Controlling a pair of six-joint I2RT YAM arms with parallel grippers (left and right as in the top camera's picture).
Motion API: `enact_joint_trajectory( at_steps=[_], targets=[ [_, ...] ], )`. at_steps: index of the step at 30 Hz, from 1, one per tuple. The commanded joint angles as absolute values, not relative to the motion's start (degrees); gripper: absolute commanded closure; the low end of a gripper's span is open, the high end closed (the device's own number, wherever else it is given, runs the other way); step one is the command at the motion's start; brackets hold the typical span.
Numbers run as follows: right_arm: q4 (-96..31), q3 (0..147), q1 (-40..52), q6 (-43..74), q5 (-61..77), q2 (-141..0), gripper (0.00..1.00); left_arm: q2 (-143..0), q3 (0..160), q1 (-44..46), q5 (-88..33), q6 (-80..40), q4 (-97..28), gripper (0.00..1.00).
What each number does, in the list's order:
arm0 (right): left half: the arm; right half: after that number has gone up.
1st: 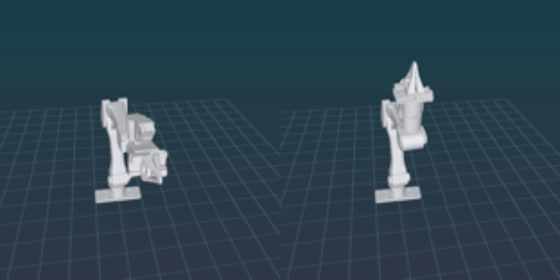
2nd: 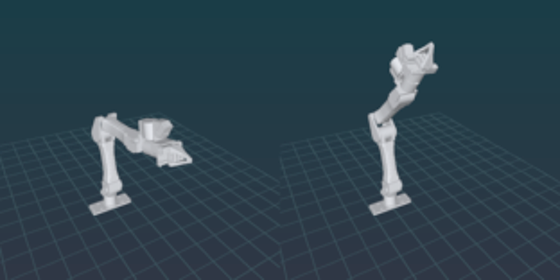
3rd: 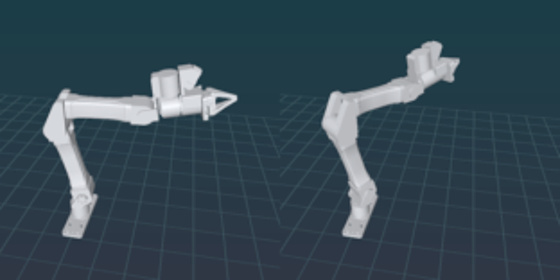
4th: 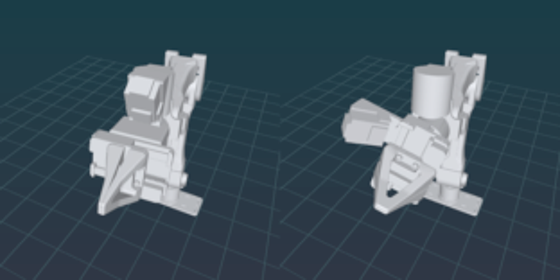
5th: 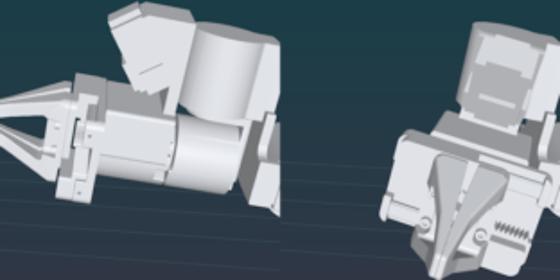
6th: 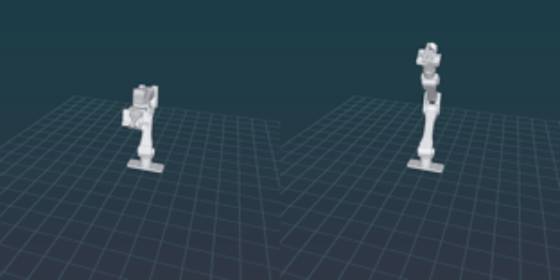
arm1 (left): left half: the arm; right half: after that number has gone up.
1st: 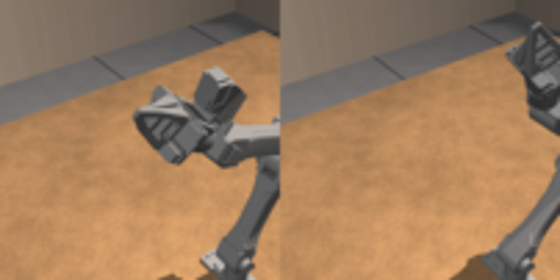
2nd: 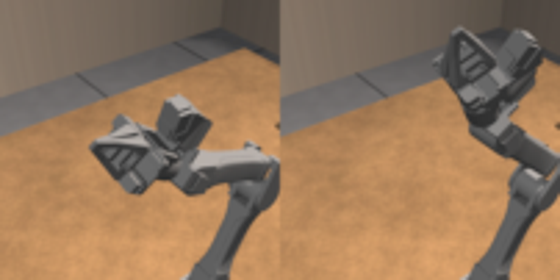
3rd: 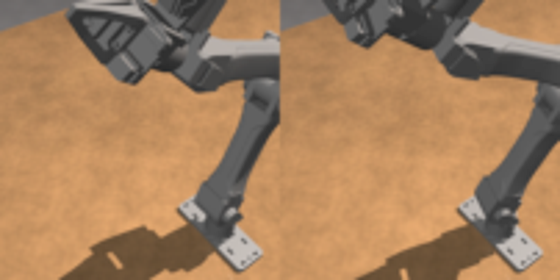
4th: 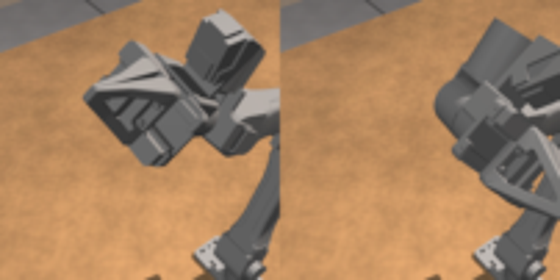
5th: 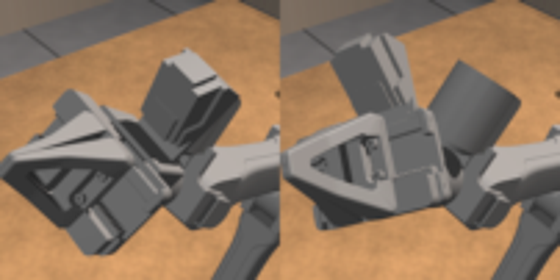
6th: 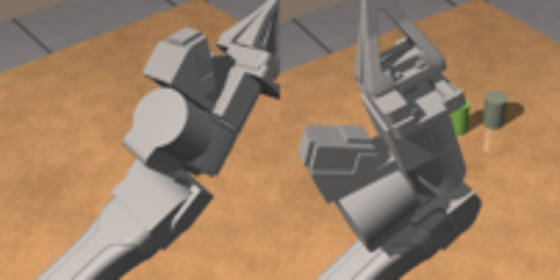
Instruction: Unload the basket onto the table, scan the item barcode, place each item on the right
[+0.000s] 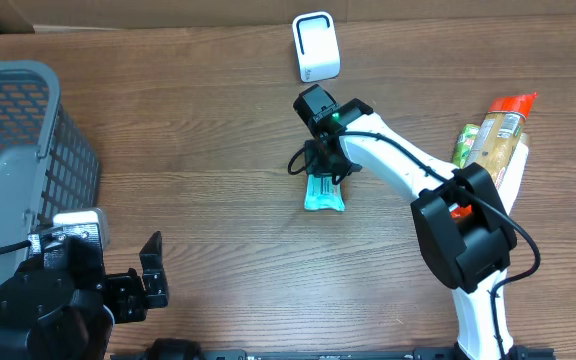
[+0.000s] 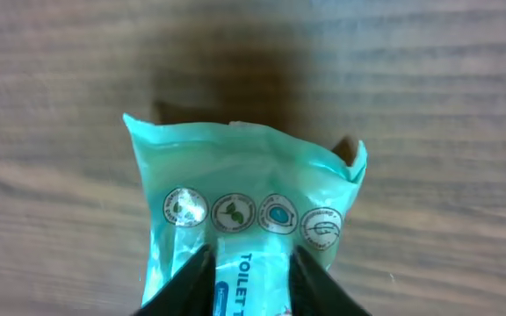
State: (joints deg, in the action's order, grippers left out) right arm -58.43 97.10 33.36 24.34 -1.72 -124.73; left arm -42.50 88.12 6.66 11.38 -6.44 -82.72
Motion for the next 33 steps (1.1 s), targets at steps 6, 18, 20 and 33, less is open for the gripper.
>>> enact_joint_trajectory(
  at_steps=[6, 18, 20, 33],
  targets=[
    [-67.4, 107.4, 34.9, 22.3, -1.8, -125.4, 0.59, -42.8, 87.7, 6.4, 10.9, -6.9, -82.5, 0.00],
    [-67.6, 103.9, 42.0, 27.0, -12.1, -125.4, 0.58, -42.9, 87.7, 6.4, 10.9, -6.8, -82.5, 0.00],
    [-66.9, 102.7, 42.9, 28.3, -16.5, -125.4, 0.56, -42.8, 87.7, 6.4, 10.9, -6.8, -82.5, 0.00],
    [-63.3, 100.4, 44.4, 27.6, -27.5, -128.1, 0.54, -42.9, 87.7, 6.4, 10.9, -6.9, -82.5, 0.00]
  ],
)
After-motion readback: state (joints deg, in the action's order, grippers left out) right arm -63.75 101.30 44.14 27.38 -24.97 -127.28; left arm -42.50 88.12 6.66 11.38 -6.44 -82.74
